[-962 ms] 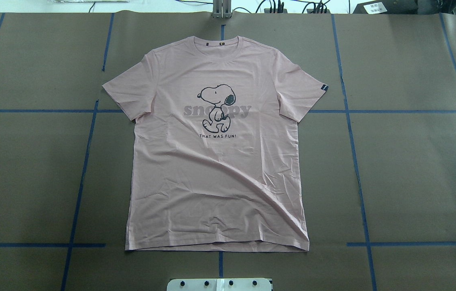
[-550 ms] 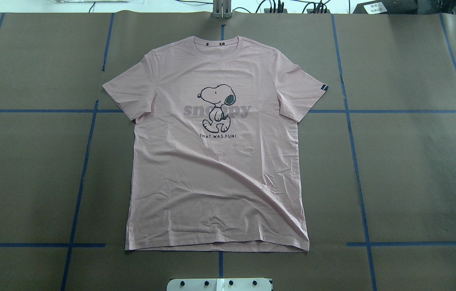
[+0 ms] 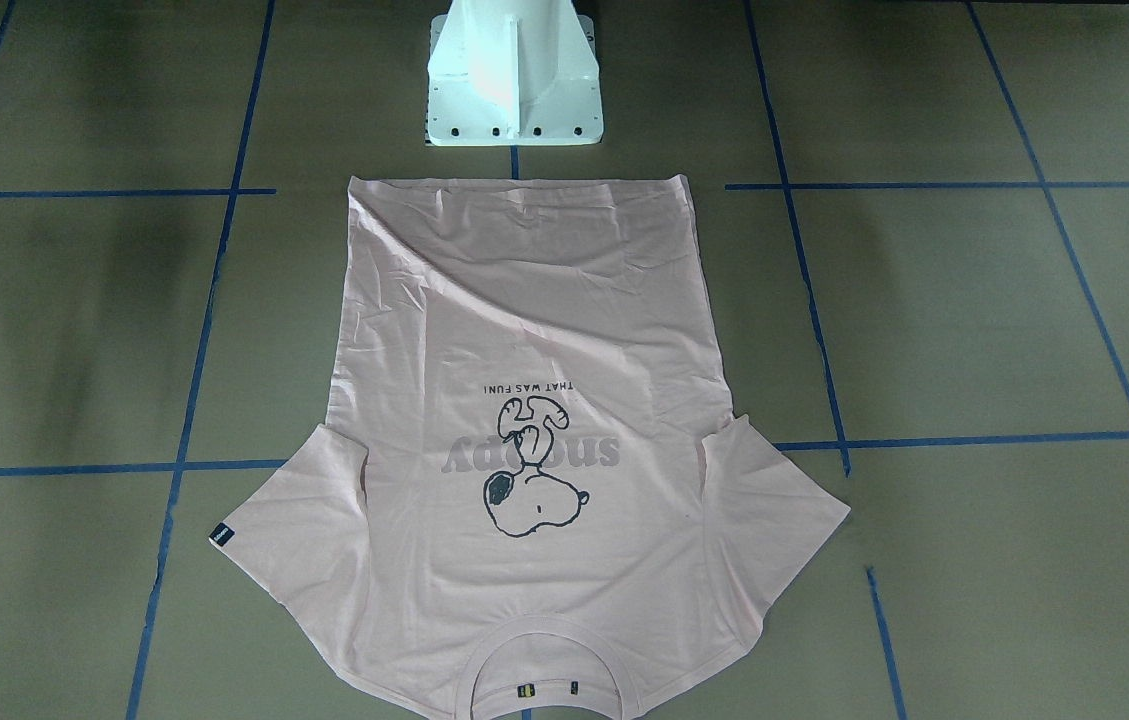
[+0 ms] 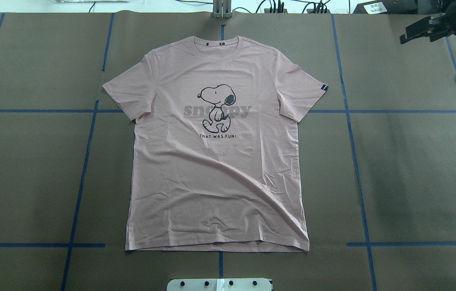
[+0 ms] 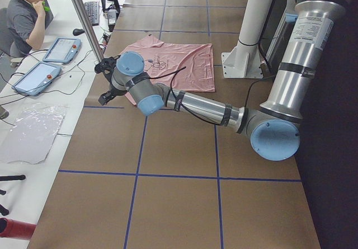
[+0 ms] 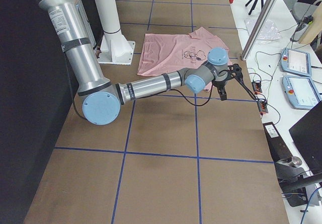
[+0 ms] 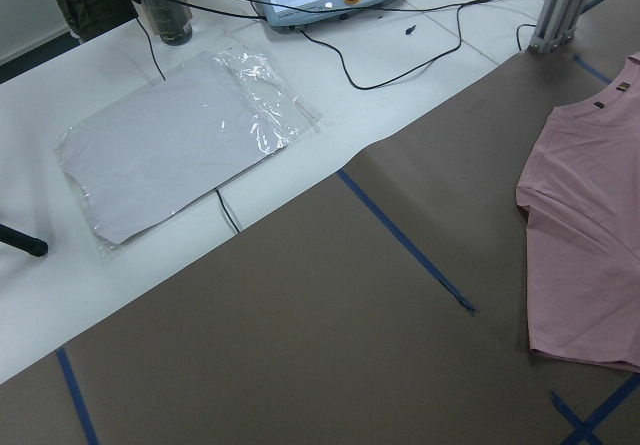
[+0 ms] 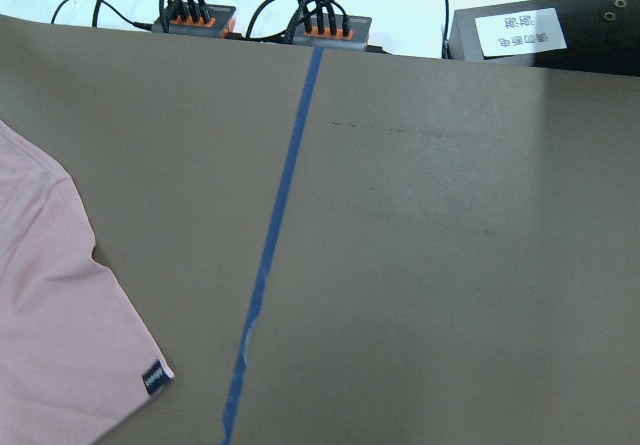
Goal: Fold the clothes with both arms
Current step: 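Move the right gripper to the shirt's sleeve nearest it and press it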
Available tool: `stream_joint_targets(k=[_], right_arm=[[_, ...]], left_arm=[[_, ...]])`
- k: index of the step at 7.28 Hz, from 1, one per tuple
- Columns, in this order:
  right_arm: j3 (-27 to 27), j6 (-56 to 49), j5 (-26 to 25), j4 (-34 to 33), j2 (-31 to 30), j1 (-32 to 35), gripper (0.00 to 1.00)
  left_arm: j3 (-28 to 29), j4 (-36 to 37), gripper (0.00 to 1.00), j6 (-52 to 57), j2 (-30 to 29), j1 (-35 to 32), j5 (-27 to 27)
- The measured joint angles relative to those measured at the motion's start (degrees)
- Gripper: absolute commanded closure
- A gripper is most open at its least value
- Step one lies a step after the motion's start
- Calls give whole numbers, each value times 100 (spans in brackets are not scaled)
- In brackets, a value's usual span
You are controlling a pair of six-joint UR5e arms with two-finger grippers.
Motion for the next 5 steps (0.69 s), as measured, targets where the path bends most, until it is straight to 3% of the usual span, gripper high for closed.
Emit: stream_joint_targets(k=[2, 5], right_arm=[[-450, 1387, -1051, 419, 539, -900, 27], [-964, 2321, -2184, 974, 712, -1779, 31]], left_arm=[[15, -72, 0, -22, 22, 221, 6], [3, -88, 0, -31, 34, 254, 5]])
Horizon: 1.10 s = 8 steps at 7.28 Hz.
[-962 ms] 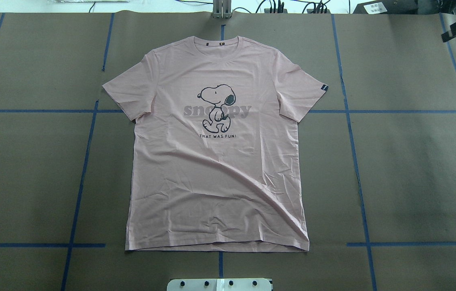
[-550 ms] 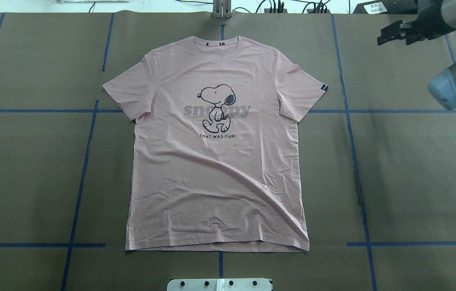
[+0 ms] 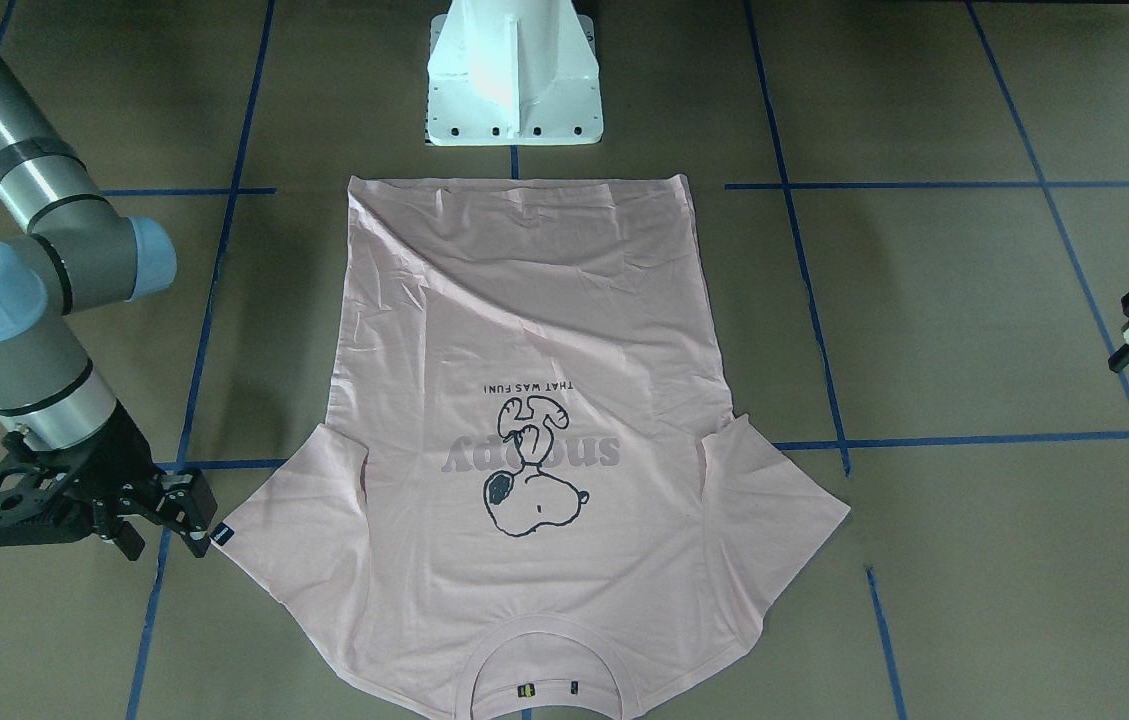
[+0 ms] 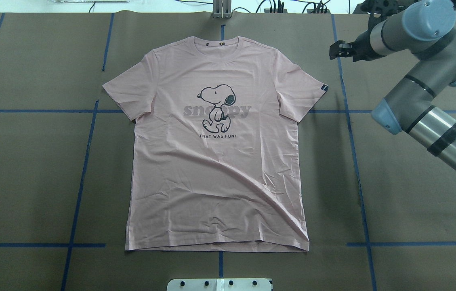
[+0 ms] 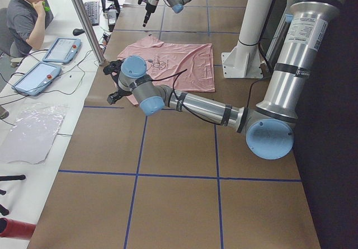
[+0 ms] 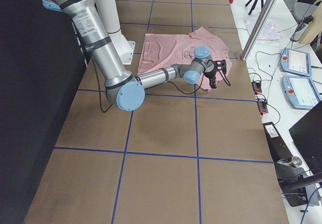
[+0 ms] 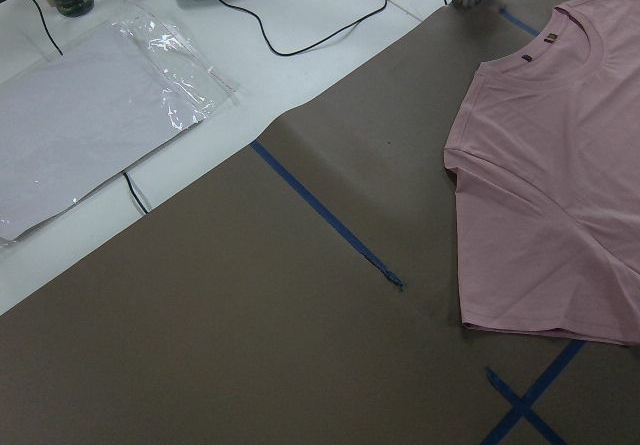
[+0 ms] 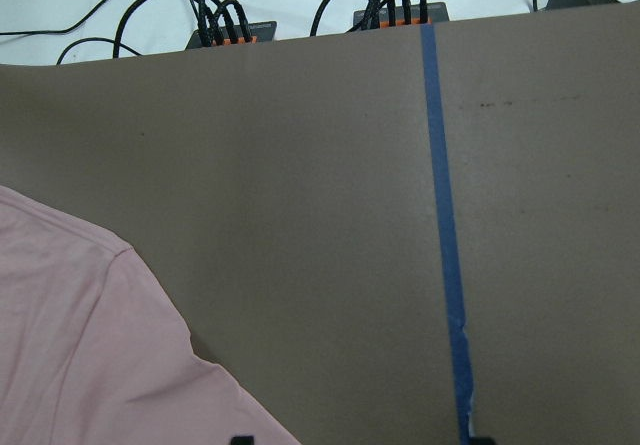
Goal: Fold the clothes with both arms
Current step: 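Move the right gripper to the shirt's sleeve nearest it and press it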
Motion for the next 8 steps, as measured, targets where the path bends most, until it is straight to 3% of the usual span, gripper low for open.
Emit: stream_joint_targets(k=[3, 7, 8], right_arm=[[-172, 146, -496, 50, 23, -384, 34], [-235, 142, -692, 45, -20, -594, 39], [-242, 140, -696, 45, -28, -604, 47]], left_arm=[[-4, -1, 0, 0, 1, 2, 0], [33, -1, 0, 8, 2, 2, 0], [38, -1, 0, 9, 1, 2, 0]])
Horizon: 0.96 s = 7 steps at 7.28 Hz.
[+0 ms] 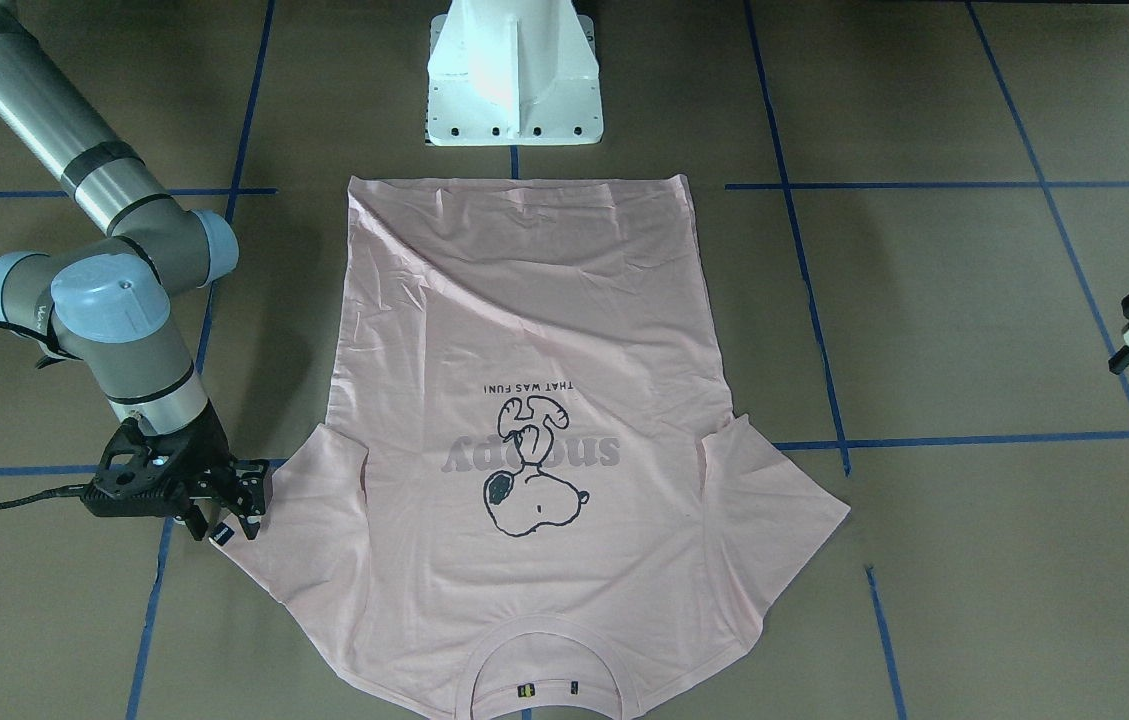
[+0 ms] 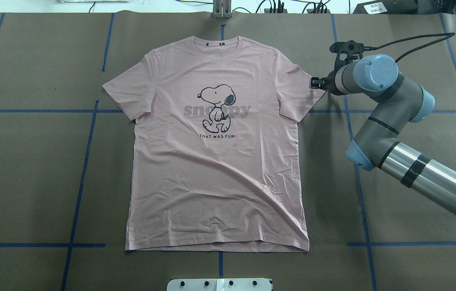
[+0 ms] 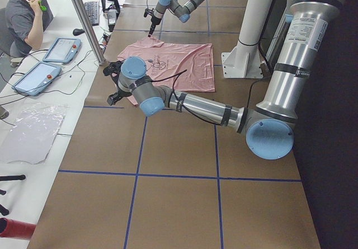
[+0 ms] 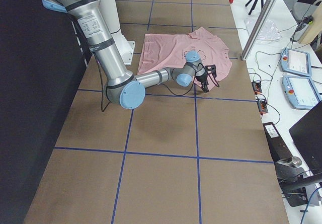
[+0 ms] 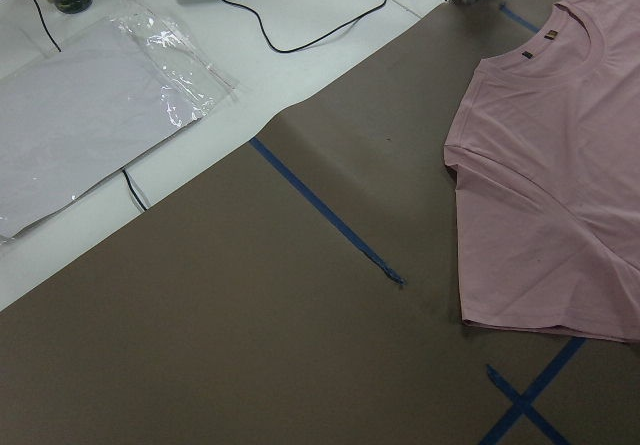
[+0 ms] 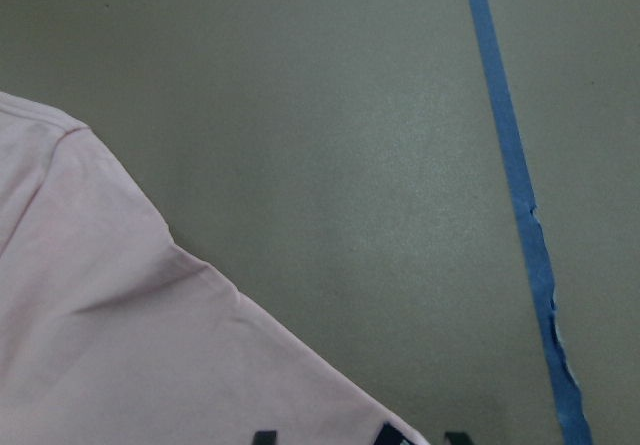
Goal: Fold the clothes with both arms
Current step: 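Move the right gripper to the shirt's sleeve nearest it and press it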
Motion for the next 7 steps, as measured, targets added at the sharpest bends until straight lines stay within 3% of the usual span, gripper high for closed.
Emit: stream_joint_targets(k=[2, 4, 7], right_arm=[[-12, 5, -2, -4, -5, -5, 87], [-43, 7, -2, -6, -11, -1, 100], [9, 29, -2, -64, 31, 40, 100]], left_arm=[[4, -2, 0, 6, 0, 0, 0], [4, -6, 0, 9, 6, 0, 0], [-9, -8, 0, 15, 15, -5, 0]])
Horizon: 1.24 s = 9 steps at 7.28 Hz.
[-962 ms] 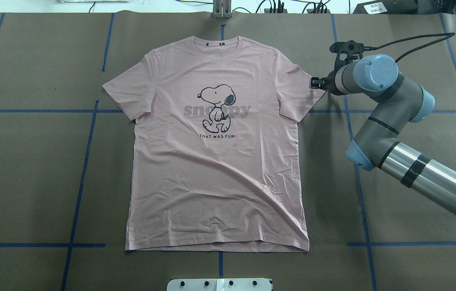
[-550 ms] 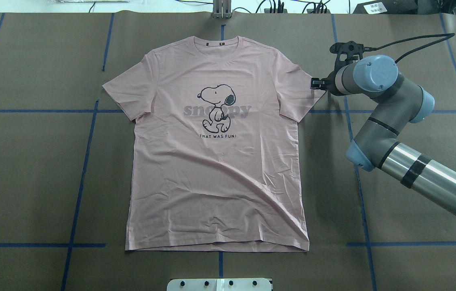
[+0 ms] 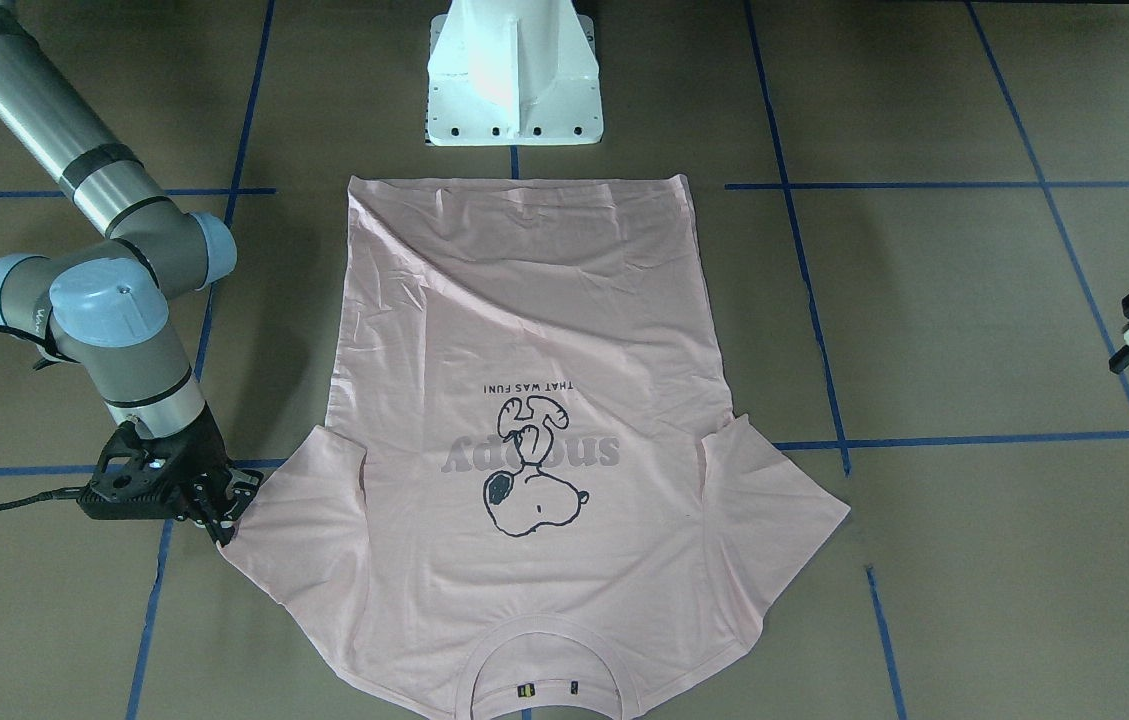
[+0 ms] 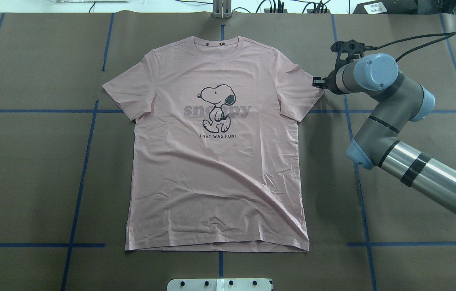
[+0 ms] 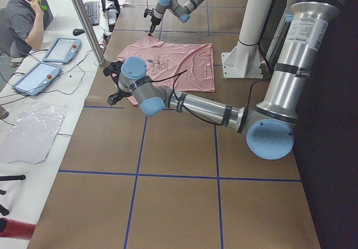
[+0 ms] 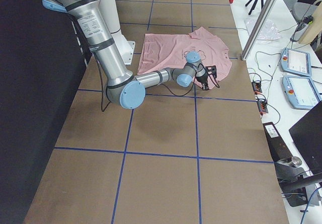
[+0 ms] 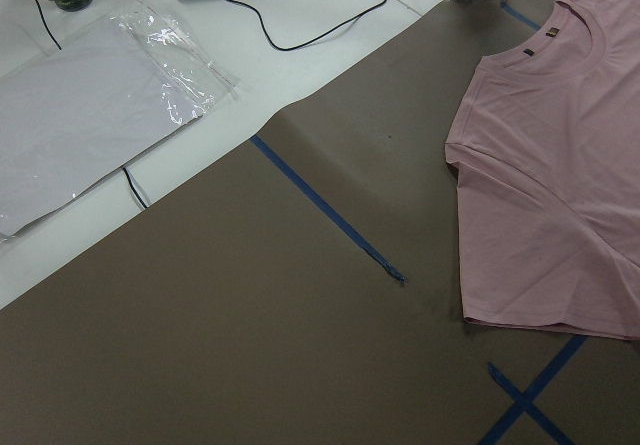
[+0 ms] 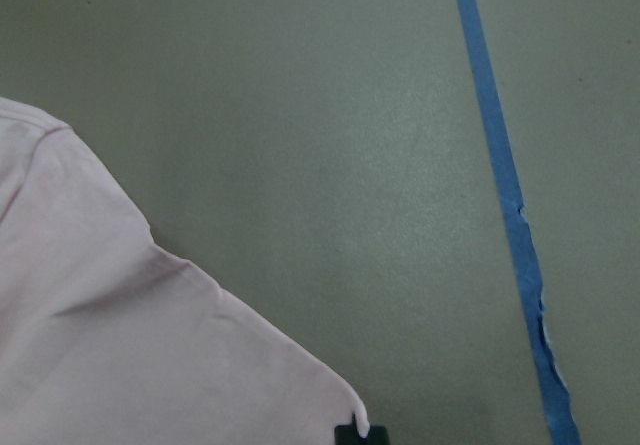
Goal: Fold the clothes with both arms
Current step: 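Move the right gripper to the shirt's sleeve nearest it and press it, then fold the sleeve inward with the right gripper, then lift away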
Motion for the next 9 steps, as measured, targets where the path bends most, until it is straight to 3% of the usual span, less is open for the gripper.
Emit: stream_joint_targets(k=[1, 3, 4, 6, 7, 8, 9], right_arm=[[162, 6, 0, -178, 38, 26, 100], [671, 207, -97, -1267, 487, -9, 100], [725, 483, -321, -1788, 890, -144, 100], [362, 934, -870, -2136, 1562, -545, 98], [119, 1013, -1050, -2155, 1768, -676, 24], [-25, 1035, -1134, -2158, 1874, -763, 0], [-87, 1027, -1180, -2162, 1931, -823, 0]], left_arm=[[-1, -1, 0, 4, 2, -3, 0], [12, -1, 0, 17, 3, -1, 2], [18, -1, 0, 19, 3, 0, 6], [25, 1, 0, 15, 5, 1, 8], [28, 5, 0, 11, 7, 1, 9], [30, 7, 0, 4, 6, 1, 9], [31, 8, 0, -2, 4, 2, 9]])
